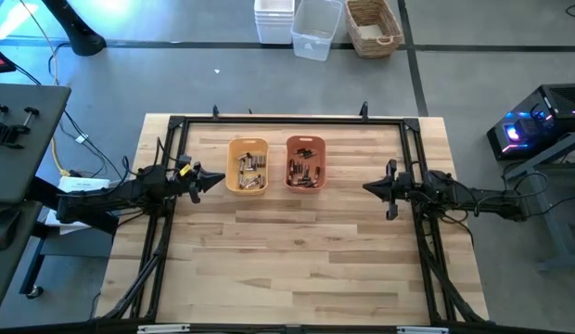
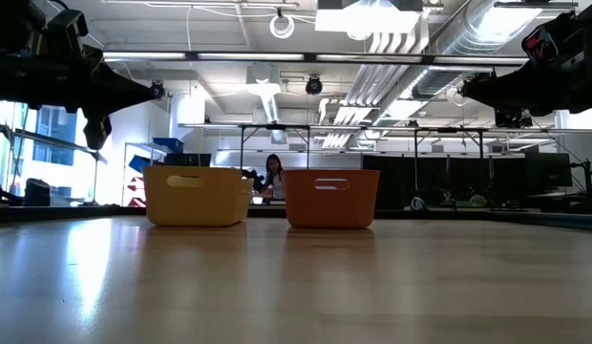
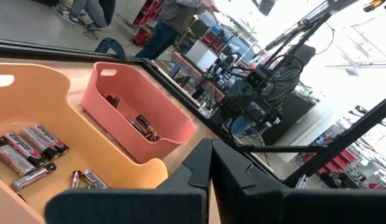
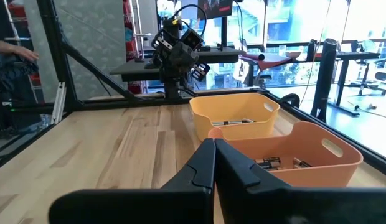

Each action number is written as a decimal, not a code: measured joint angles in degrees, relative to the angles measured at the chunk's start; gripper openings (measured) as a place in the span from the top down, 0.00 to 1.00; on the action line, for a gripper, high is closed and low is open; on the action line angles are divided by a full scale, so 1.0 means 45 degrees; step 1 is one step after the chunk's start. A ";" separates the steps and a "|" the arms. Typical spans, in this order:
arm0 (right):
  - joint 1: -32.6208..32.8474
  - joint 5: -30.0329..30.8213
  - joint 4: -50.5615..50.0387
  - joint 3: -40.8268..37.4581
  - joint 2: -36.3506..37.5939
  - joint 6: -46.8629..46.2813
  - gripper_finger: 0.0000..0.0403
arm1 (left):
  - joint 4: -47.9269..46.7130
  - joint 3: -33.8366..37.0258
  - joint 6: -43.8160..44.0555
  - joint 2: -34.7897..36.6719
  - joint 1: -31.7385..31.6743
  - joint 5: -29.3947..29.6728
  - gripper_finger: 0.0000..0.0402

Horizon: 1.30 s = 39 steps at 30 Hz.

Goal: Sort batteries
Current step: Return to Home Position

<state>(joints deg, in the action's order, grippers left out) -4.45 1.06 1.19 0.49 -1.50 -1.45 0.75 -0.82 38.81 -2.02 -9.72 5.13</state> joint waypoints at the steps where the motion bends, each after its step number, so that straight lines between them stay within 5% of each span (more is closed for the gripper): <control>1: 0.0000 0.0000 0.0004 0.0000 0.0000 -0.0001 1.00 | -0.0003 0.0000 -0.0002 0.0082 0.0005 -0.0004 1.00; 11: 0.0000 -0.0049 -0.0007 0.0000 -0.0010 -0.0005 1.00 | -0.0027 0.0029 -0.9469 0.0401 0.2921 -0.0533 1.00; 23: 0.0000 -0.0102 -0.0015 0.0000 -0.0010 -0.0005 1.00 | -0.0010 0.0029 -0.7652 0.0360 0.3245 -0.0661 1.00; 39: 0.0000 -0.0097 -0.0015 0.0000 0.0000 -0.0005 1.00 | -0.0018 0.0034 -0.7655 0.0262 0.3245 -0.0661 1.00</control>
